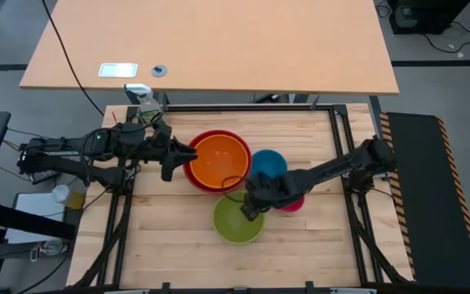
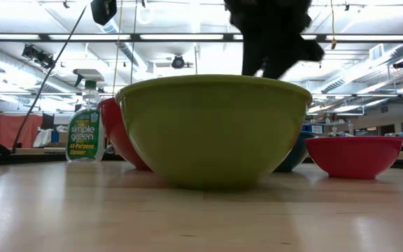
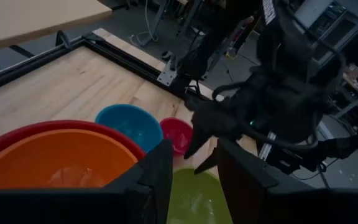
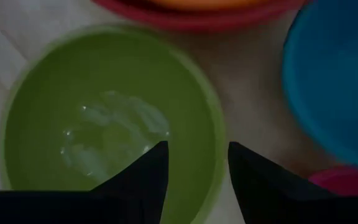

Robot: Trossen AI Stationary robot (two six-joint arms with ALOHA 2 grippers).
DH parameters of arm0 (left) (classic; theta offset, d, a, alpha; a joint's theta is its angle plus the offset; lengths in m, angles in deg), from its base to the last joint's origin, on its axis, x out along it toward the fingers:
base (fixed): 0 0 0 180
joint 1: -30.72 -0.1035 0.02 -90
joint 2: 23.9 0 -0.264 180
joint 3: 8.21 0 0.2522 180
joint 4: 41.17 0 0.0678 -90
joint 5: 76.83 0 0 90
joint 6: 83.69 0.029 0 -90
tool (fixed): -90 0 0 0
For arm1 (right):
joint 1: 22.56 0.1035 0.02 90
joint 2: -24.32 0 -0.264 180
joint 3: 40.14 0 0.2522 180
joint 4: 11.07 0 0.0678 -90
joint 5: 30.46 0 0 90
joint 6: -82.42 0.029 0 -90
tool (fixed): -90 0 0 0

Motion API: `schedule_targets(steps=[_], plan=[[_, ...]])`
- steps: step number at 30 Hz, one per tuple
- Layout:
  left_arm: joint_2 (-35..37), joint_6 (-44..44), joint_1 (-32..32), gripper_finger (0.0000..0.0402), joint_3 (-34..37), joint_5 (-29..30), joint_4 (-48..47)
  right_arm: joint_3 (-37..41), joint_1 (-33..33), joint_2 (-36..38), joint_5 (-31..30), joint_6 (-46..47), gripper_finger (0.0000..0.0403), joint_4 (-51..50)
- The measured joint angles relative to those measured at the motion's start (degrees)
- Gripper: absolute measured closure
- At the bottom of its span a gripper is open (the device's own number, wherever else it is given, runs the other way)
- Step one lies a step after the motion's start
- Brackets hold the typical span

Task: Nest bowls inside each other
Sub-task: Stack the green bowl on the orange bowl

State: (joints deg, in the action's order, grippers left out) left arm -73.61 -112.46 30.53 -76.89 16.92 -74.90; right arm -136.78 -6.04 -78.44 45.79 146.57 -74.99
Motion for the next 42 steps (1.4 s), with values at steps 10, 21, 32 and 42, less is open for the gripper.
schedule_targets(steps=[10,21,32,42], plan=[[0.0,-0.2,-0.02,0.0273,0.0,-2.31,-0.23,6.15,0.34,-1.11,-1.14,8.82,0.0229,2.24],[-0.02,-0.59,-0.02,0.0273,0.0,-2.54,-0.26,6.58,0.13,-4.11,0.93,6.38,0.0232,4.42],[-0.02,-0.52,-0.02,0.0273,0.0,-2.54,0.24,6.54,-1.28,-5.93,3.47,4.6,0.0336,5.96],[-0.02,-0.35,-0.02,0.0273,0.0,-2.54,0.3,5.47,-2.0,-5.13,7.79,-0.38,0.0384,6.57]])
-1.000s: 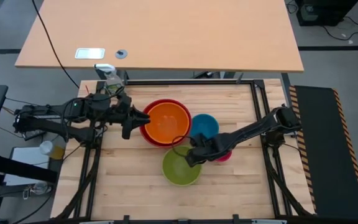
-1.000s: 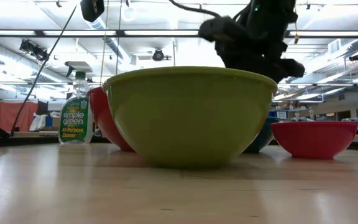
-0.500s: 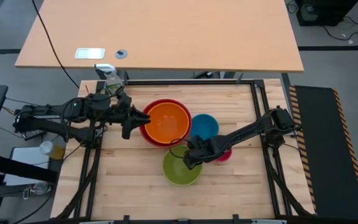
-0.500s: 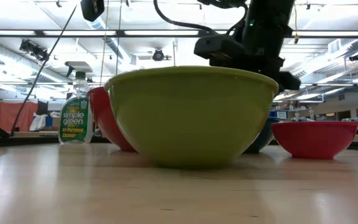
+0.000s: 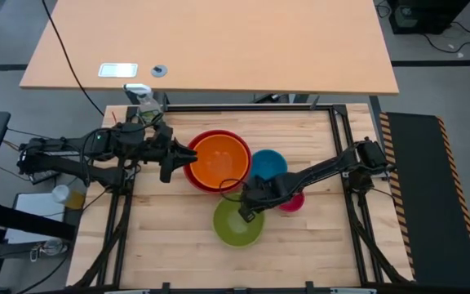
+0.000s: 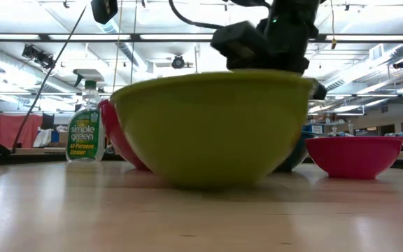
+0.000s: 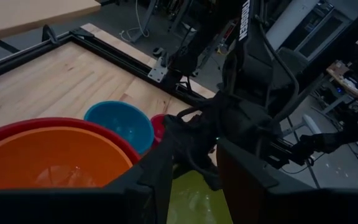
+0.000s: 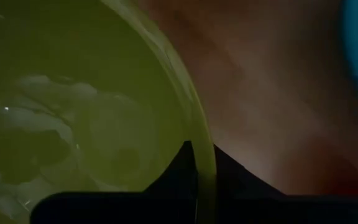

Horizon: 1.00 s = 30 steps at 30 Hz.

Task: Nest bowls inside each other
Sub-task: Stack the green bowl on the orange bowl

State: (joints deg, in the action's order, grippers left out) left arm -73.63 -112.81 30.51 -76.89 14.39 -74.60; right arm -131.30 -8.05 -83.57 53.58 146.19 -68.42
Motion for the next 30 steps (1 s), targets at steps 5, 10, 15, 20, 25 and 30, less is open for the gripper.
schedule_targets(steps=[5,10,15,20,25,30], plan=[[0.0,0.22,0.0,0.0273,0.0,0.0,0.19,-0.22,0.36,2.23,4.16,-6.61,0.0382,-4.08],[0.0,0.14,-0.54,0.0273,0.0,0.0,0.25,-0.17,-0.39,7.65,4.24,-14.67,0.0382,-1.98],[0.0,-0.25,-1.63,0.0273,0.0,0.02,0.23,-0.2,-3.89,14.97,-2.97,-16.64,0.038,-0.94],[0.0,-0.3,-2.6,0.0273,0.0,0.03,0.2,-0.29,-11.44,18.72,-6.3,-20.43,0.0379,1.55],[-0.02,-2.39,-3.9,0.0273,0.0,0.61,0.2,-0.27,-19.34,15.79,-2.9,-23.95,0.0379,5.66],[-0.02,-3.39,-4.24,0.0273,0.0,0.66,0.2,-0.27,-23.95,9.72,-0.81,-25.2,0.0378,13.57]])
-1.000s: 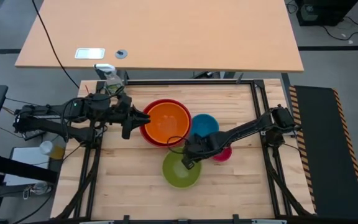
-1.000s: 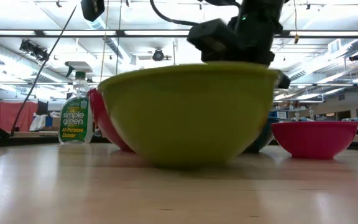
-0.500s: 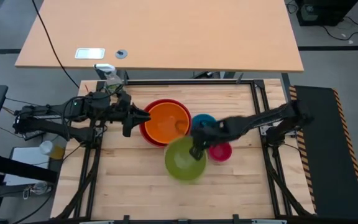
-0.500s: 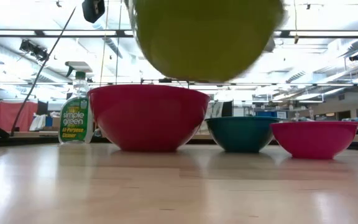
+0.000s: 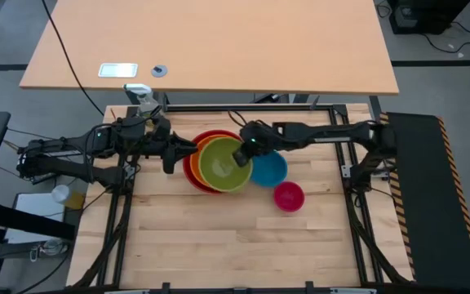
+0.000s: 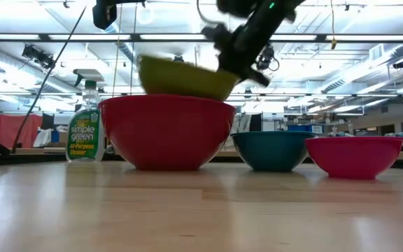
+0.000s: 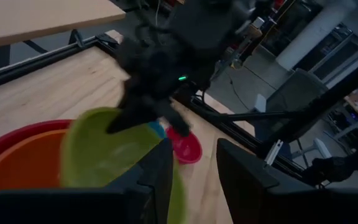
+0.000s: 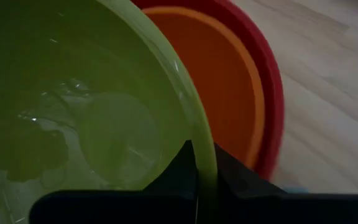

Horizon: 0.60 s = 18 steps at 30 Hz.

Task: Nest bowls inside each other
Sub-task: Stack the green bowl on the orange bowl

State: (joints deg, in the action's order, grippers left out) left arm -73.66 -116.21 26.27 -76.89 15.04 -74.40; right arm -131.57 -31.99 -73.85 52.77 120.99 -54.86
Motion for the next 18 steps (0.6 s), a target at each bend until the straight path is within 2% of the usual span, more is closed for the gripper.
schedule_targets(steps=[3,8,11,18], plan=[[0.0,-1.12,0.0,0.0273,0.0,0.0,-0.01,-0.98,-1.59,-3.97,0.88,0.21,0.0378,2.67],[0.0,-1.96,0.0,0.0273,0.0,1.25,-0.13,-6.8,-2.73,-10.86,0.18,-2.59,0.0377,-1.8],[0.0,-1.96,0.0,0.0273,0.0,1.49,-0.13,-10.41,-3.41,-13.98,2.26,-5.3,0.037,-3.02],[0.0,-1.94,0.0,0.0273,0.0,1.51,-0.6,-17.08,-4.26,-18.35,3.87,-7.94,0.0307,-9.01]])
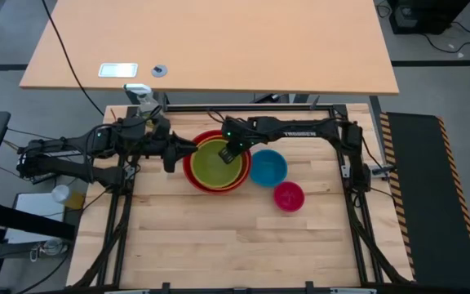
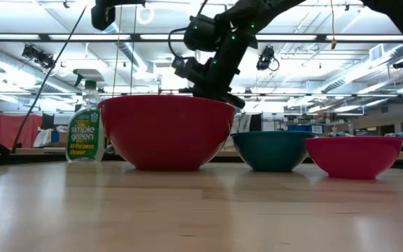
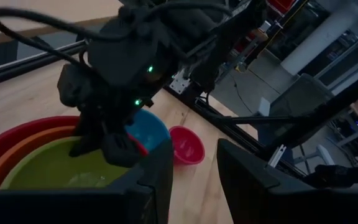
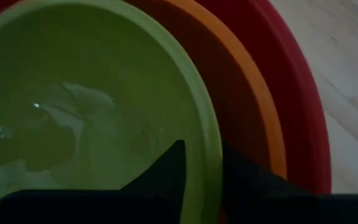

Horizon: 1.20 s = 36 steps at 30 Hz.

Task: Nest bowls inside each other
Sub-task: Stack the green bowl on the orange bowl, then stack the blue bowl on the green bowl

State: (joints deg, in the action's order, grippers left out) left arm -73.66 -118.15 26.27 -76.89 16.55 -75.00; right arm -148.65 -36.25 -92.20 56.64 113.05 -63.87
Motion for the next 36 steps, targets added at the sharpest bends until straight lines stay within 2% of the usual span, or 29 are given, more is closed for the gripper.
schedule_targets(steps=[6,12,15,18,23,30,36], plan=[[-0.01,0.02,0.0,0.0273,0.01,0.0,-1.83,-2.97,-0.71,-0.08,-0.54,-1.72,0.0256,-3.85],[0.0,0.13,0.01,0.0273,0.02,0.0,-2.03,-5.86,-1.73,3.51,-5.14,-2.83,0.0251,-13.26],[0.0,0.11,0.05,0.0273,0.02,-0.01,-2.02,-4.89,-2.31,6.49,-5.36,-4.46,0.0252,-17.16],[0.0,0.11,0.15,0.0273,0.02,-0.04,-2.02,-1.2,-3.71,10.01,-5.21,-5.84,0.0252,-21.02],[0.0,0.11,0.17,0.0273,0.02,-0.07,-2.02,9.03,-7.32,16.99,-4.72,-7.3,0.0251,-19.6],[0.0,0.37,0.11,0.0273,0.02,-0.09,-0.78,22.05,-12.74,21.24,3.02,-13.6,0.0239,-15.97],[0.0,0.06,0.11,0.0273,0.02,-0.03,-0.75,25.9,-14.69,21.16,8.05,-14.46,0.0198,-12.97]])
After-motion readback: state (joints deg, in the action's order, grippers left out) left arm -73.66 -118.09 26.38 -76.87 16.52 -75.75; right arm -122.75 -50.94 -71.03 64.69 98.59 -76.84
